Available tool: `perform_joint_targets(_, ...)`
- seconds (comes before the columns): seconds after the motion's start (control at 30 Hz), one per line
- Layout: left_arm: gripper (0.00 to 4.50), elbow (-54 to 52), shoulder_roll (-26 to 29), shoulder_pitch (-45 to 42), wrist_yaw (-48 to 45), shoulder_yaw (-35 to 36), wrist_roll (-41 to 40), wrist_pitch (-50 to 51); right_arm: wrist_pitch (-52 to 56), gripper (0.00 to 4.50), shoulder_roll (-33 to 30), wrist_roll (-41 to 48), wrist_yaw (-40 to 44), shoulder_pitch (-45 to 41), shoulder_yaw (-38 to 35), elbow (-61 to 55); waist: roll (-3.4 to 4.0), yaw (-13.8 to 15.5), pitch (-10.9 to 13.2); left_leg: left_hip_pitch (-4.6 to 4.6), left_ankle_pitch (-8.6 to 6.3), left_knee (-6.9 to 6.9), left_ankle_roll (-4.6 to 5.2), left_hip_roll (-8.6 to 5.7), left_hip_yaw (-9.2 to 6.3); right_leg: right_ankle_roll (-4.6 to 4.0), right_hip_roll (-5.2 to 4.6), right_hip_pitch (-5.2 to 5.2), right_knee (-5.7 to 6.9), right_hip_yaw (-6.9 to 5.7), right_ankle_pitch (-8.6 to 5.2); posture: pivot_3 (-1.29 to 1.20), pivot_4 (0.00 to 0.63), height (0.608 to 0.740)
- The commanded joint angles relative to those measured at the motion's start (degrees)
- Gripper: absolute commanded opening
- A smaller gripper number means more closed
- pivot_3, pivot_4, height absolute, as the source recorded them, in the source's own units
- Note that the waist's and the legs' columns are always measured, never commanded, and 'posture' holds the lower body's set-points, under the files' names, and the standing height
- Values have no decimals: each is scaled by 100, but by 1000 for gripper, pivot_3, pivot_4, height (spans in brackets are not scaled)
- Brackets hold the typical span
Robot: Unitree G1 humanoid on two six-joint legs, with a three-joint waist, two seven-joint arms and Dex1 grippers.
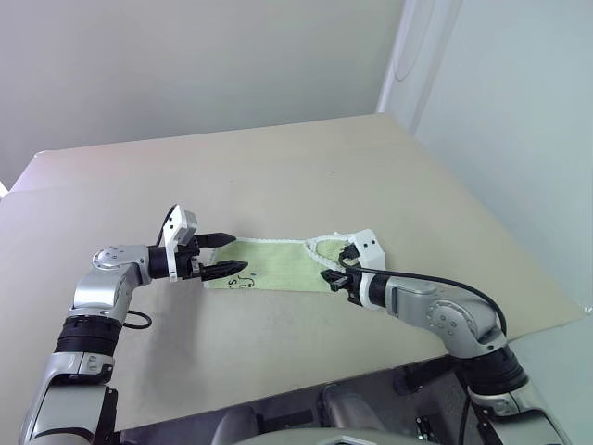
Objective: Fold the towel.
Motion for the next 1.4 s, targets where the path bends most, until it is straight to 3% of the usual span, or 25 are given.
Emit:
perform_joint_targets(0.03,4363,-208,80,-49,-3,93,-30,-3,41,1375,98,-43,189,-169,-301,-107,0,-3,0,0,0,0,0,0,0,0,0,0,1,0,0,0,0,740)
perform_joint_targets(0.27,4363,-262,108,-20,10,144,-78,66,202,3873,115,611,763,-194,-927,-998,1,-3,0,-1,0,0,0,0,-3,1,1,0,2,-3,0,0,0,740)
perform_joint_targets(0.47,4363,-126,175,-81,8,184,-46,70,143,3873,67,1271,935,-227,-1743,-1361,0,-4,0,0,0,2,0,0,-5,1,1,1,2,-5,0,0,0,740)
perform_joint_targets(0.83,4363,-217,499,-128,170,280,-121,739,-1738,3873,231,-1373,1461,-109,-277,752,1,-36,1,2,0,0,0,0,-3,0,1,1,2,-5,0,0,0,740)
perform_joint_targets(1.1,4363,-229,662,-27,238,391,-184,1059,-2463,3873,751,-2496,1458,-332,198,2017,-14,-83,-9,7,0,4,0,0,-5,0,1,4,8,-5,1,0,0,740)
perform_joint_targets(1.27,4363,585,784,-96,263,542,-89,871,-2405,3873,685,-2534,1643,-330,-46,1632,-16,-167,-11,13,1,7,-1,0,-7,0,1,11,12,-5,2,0,0,740)
perform_joint_targets(1.4,4431,1320,947,-334,228,773,-314,1414,-2011,3896,667,-2130,1641,-338,-588,913,-16,-155,-7,4,1,7,-1,0,-17,0,3,3,13,-11,2,0,0,740)
